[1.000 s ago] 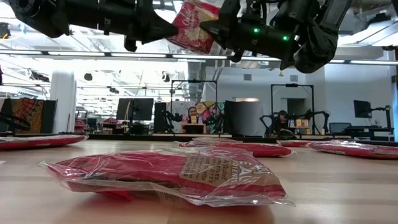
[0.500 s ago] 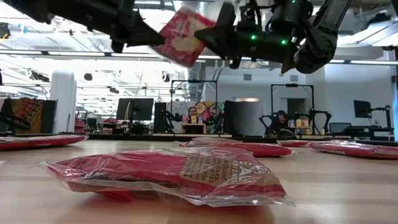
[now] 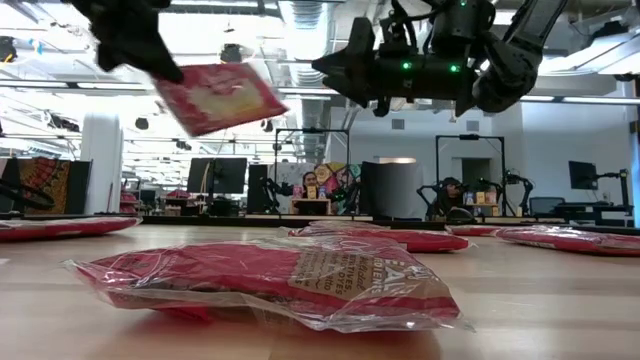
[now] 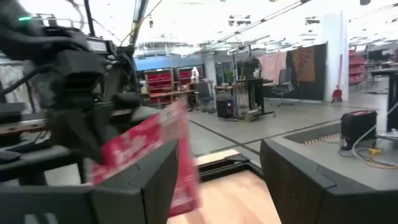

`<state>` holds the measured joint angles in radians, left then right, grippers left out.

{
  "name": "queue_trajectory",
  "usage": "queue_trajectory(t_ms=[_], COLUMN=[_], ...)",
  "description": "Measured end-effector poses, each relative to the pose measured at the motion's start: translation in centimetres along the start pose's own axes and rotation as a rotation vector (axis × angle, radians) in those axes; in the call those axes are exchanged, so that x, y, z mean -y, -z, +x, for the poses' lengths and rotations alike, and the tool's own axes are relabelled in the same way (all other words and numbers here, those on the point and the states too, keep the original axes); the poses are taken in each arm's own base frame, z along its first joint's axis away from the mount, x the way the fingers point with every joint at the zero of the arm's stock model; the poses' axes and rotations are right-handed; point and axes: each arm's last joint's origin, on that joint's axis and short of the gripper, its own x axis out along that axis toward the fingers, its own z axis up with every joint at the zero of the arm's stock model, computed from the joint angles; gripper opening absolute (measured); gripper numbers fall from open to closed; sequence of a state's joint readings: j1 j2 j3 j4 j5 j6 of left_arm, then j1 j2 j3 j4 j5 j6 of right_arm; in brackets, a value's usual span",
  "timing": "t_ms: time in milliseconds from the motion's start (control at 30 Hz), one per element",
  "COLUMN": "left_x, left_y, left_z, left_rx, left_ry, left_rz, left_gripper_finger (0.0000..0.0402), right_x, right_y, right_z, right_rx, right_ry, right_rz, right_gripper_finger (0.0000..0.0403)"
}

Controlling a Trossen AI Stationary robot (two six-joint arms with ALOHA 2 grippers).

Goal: Sort popcorn bags into baskets
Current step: Put the red popcorn bag into the white bin

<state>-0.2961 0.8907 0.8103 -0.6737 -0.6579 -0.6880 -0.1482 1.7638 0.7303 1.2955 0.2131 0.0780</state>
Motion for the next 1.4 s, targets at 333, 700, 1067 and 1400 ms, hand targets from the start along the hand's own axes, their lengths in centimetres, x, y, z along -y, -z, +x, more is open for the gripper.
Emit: queue_trajectory(t_ms=[333, 700, 1067, 1400], left_x=[2.8, 6.3, 9.5, 10.7], left_y=[0.7, 1.6, 5.6, 6.9], left_z=[-3.1, -7.6, -10.7, -12.4], left_rx=[-0.306, -0.518, -0.639, -0.754], left_ry=[-0.01, -0.267, -0.315, -0.327], left_rz=[-0.206, -0.264, -0.348, -0.287], left_gripper_finger=[0.0002, 0.0003, 0.0006, 0.0005], right_x=[2.1, 3.0, 3.0, 2.6], right_y=[-1.3, -1.4, -1.4, -1.4], right_z=[0.0, 0.1, 0.1, 0.1], right_rx=[-0.1, -0.102, -0.097, -0.098], right_ry=[0.074, 0.101, 0.101, 0.091], right_rz=[-0.023, 0.055, 0.085, 0.121], right_gripper_finger=[0.0239, 0.0239, 0.0239, 0.0239])
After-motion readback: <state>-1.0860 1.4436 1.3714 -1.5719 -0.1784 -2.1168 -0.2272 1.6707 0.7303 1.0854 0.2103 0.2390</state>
